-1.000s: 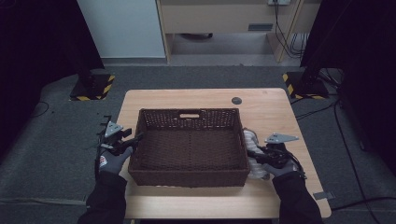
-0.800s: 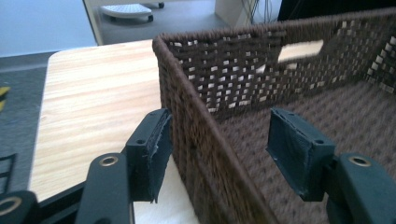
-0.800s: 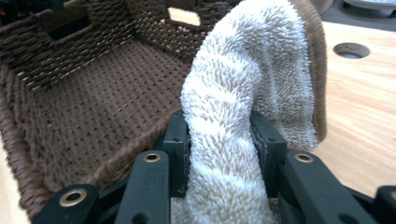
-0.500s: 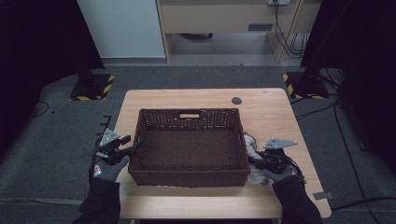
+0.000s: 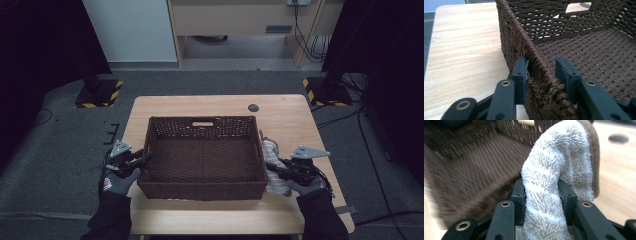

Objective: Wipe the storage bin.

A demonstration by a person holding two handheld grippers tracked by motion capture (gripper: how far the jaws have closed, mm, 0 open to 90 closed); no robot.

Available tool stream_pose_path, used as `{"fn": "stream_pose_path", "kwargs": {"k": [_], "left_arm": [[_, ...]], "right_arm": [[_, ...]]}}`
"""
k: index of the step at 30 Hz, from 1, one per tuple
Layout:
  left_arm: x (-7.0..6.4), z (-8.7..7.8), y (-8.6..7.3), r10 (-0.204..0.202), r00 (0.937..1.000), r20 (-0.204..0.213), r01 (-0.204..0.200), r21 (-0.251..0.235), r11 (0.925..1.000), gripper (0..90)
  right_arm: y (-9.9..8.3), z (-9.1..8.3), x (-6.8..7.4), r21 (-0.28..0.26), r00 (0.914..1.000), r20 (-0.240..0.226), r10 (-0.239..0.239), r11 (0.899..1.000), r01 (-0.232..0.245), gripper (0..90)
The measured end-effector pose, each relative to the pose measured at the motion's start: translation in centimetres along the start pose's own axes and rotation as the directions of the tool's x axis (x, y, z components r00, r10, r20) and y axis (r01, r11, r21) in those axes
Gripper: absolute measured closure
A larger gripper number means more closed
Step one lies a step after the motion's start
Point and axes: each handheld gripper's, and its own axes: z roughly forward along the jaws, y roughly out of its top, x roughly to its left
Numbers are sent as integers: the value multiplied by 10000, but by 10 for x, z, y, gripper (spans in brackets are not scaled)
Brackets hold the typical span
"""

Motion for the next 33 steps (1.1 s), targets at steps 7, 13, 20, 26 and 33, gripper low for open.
{"fn": "stream_pose_path", "kwargs": {"k": [7,13,20,26,33], "left_arm": [[0,0,0,-237,9996,-178,237,-31,9997,650],[1,1,2,-282,9990,-333,280,-49,9996,660],[7,4,3,-353,9990,-285,350,-97,9993,659],[11,7,5,-454,9983,-375,450,-131,9989,657],[16,10,7,-551,9978,-376,545,-166,9984,655]], "right_arm": [[-7,-12,12,-189,9994,-249,-231,9996,227,656],[-20,13,7,911,9996,-221,-195,9956,214,657],[-29,35,4,2046,9997,-165,-184,9786,213,655],[-11,10,8,602,9992,-305,-239,9979,257,655],[-3,-6,13,-328,9974,-636,-338,9990,318,656]]}}
